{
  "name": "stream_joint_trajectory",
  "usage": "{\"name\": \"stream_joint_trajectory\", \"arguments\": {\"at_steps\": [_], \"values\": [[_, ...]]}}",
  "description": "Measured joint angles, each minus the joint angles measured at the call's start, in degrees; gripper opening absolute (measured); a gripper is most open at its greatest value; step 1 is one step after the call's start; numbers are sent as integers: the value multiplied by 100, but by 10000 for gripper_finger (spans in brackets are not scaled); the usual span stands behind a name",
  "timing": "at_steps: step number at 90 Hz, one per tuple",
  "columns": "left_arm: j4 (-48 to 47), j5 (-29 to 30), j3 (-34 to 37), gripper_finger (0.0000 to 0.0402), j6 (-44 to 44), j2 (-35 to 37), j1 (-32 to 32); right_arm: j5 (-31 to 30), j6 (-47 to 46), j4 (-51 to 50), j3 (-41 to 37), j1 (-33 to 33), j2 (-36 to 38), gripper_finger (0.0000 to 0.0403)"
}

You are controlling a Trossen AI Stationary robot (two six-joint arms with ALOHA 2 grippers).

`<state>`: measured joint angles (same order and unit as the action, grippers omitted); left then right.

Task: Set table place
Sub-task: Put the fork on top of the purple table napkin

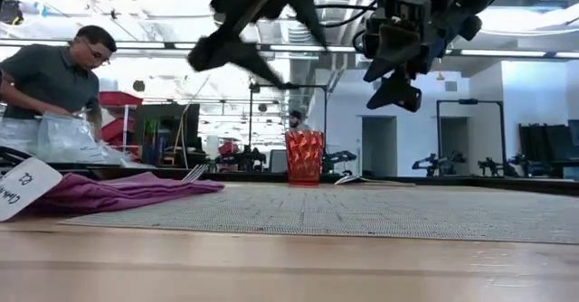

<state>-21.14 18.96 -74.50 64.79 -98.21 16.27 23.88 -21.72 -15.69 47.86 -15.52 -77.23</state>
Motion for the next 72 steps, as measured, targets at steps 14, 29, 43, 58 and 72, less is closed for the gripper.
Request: {"name": "stream_joint_trajectory", "arguments": {"at_steps": [14,29,43,58,72], "values": [[1439,575,-2,265,-1056,326,17,111,71,354,9,-6,-238,214],[1963,805,-7,265,-1865,734,-190,794,-237,1189,86,-11,-1260,120],[1682,813,-2,265,-1938,957,-405,1063,-167,1690,409,148,-2133,13],[1647,644,-2,265,-1883,1038,-471,1464,-222,1723,1313,279,-3011,2],[1454,348,-2,265,-1818,1024,-498,1594,-196,1468,2357,330,-3659,0]]}}
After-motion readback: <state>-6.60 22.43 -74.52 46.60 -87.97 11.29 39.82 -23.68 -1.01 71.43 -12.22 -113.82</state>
